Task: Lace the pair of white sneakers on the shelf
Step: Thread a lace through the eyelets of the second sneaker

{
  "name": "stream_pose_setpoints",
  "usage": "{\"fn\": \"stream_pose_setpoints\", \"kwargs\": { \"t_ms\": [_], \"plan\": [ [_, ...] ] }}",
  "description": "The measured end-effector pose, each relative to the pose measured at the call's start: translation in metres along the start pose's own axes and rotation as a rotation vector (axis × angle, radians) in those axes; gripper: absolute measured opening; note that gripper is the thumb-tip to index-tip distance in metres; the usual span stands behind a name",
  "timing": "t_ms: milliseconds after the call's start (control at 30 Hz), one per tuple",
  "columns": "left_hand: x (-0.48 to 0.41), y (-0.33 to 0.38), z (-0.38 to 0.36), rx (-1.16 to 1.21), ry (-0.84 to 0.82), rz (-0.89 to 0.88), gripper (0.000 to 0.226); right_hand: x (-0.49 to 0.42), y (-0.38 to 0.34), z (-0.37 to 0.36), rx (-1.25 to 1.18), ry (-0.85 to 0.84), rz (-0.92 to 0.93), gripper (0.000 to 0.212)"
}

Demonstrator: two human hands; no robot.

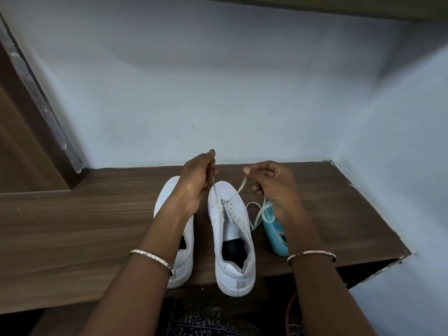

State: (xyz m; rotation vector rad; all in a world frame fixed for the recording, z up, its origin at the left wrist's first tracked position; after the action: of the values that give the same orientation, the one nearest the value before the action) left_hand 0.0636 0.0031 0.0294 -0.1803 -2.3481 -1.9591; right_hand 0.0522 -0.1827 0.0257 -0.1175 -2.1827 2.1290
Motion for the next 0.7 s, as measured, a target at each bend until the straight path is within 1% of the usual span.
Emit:
{"fn": "stream_pose_setpoints", "kwargs": {
  "t_ms": [67,133,200,333,367,400,467,533,600,700],
  "plan": [
    [0.0,0.001,-0.007,-0.13,0.033,-0.061,0.038,0.001,-0.004,-0.01,-0.006,-0.033,0.008,0.024],
    [0.0,0.002,-0.012,-0.304,0.014,-0.129,0.03,0.002,-0.011,-0.018,0.036,-0.086,0.014,0.018],
    [0.001,0.003,-0.016,-0.453,-0.076,-0.157,0.017,0.001,-0.016,-0.023,0.1,-0.139,0.023,0.011],
    [0.004,0.008,-0.014,-0.672,-0.287,-0.119,0.022,0.001,-0.021,-0.021,0.156,-0.218,0.017,0.021],
    [0.004,0.008,-0.013,-0.735,-0.301,-0.131,0.026,0.001,-0.022,-0.019,0.164,-0.228,0.011,0.021],
    [0.002,0.008,-0.01,-0.806,-0.267,-0.159,0.032,0.002,-0.023,-0.016,0.173,-0.232,0.001,0.02],
    [-0.004,0.007,0.001,-0.952,-0.082,-0.209,0.038,0.002,-0.026,-0.005,0.189,-0.228,-0.013,0.018],
    [-0.011,0.004,0.015,-1.05,0.091,-0.219,0.039,0.0,-0.027,0.01,0.204,-0.211,-0.024,0.016],
    [-0.018,-0.002,0.027,-1.088,0.16,-0.186,0.04,0.0,-0.028,0.029,0.206,-0.186,-0.042,0.014],
    [-0.028,-0.013,0.042,-1.108,0.196,-0.136,0.04,0.0,-0.028,0.054,0.172,-0.156,-0.067,0.018]
  ]
}}
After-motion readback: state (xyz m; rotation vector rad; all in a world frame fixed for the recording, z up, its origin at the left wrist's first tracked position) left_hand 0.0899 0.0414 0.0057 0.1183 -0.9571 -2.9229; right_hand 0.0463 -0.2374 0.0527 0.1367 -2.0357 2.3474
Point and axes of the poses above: each hand's wrist, its own x-axis away from the middle knuckle, its own z-axis out of the back of the hand, y = z × x, the point moved 3 cm from there along -x, towards the middle knuckle, and after that the axes turned 4 degrees about -y, right-handed, at the moved point
